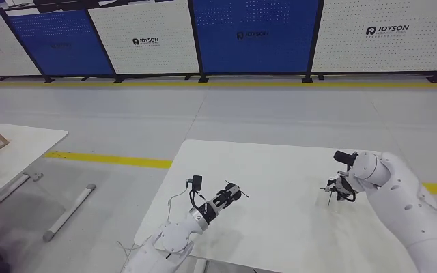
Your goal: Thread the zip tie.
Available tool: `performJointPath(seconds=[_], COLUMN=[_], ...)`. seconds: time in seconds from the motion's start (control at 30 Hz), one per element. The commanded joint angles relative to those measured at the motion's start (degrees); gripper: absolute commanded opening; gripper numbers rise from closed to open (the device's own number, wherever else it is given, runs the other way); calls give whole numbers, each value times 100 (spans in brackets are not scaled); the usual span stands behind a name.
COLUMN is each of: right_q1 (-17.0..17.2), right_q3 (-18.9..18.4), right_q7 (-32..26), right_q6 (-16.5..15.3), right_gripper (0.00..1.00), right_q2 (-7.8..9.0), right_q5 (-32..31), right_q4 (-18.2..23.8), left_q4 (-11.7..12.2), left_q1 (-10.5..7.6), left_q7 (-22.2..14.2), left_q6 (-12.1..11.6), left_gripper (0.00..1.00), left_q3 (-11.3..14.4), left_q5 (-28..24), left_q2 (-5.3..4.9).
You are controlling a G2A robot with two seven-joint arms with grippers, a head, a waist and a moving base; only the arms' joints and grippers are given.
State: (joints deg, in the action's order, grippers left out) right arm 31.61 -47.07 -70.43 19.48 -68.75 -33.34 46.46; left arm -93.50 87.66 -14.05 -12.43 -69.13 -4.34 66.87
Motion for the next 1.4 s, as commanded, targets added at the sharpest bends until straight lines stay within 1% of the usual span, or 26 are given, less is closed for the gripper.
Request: performJointPath(seconds=[0.0,0.1,0.2,0.4,0.53,0.57,0.67,1.13,1.23,1.33,1.37], right_q1=[-57,-136,-211,-398,-510,-537,-604,-888,-945,-998,-1013], right_q3=[19,68,134,192,215,234,262,500,526,543,546], right_q7=[-8,-83,-97,-65,-70,-89,-90,-52,-39,-25,-20], right_q6=[0,0,0,0,0,0,0,-9,-52,-91,-103], right_gripper=[29,25,24,25,23,24,22,24,20,13,2], right_q2=[-51,-126,-230,-437,-553,-587,-658,-998,-1062,-1119,-1134], right_q5=[-34,-101,-153,-207,-207,-205,-171,-169,-156,-142,-139], right_q4=[-111,-288,-482,-968,-1219,-1276,-1438,-2221,-2378,-2526,-2569], left_q4=[0,0,0,0,0,0,0,0,0,0,0], left_q1=[0,0,0,0,0,0,0,0,0,0,0], left_q7=[0,0,0,0,0,0,0,0,0,0,0], left_q6=[0,0,0,0,0,0,0,0,0,0,0], left_gripper=[0,0,0,0,0,0,0,0,0,0,0], left_q3=[0,0,0,0,0,0,0,0,0,0,0], left_q5=[0,0,0,0,0,0,0,0,0,0,0], left_q2=[0,0,0,0,0,0,0,0,0,0,0])
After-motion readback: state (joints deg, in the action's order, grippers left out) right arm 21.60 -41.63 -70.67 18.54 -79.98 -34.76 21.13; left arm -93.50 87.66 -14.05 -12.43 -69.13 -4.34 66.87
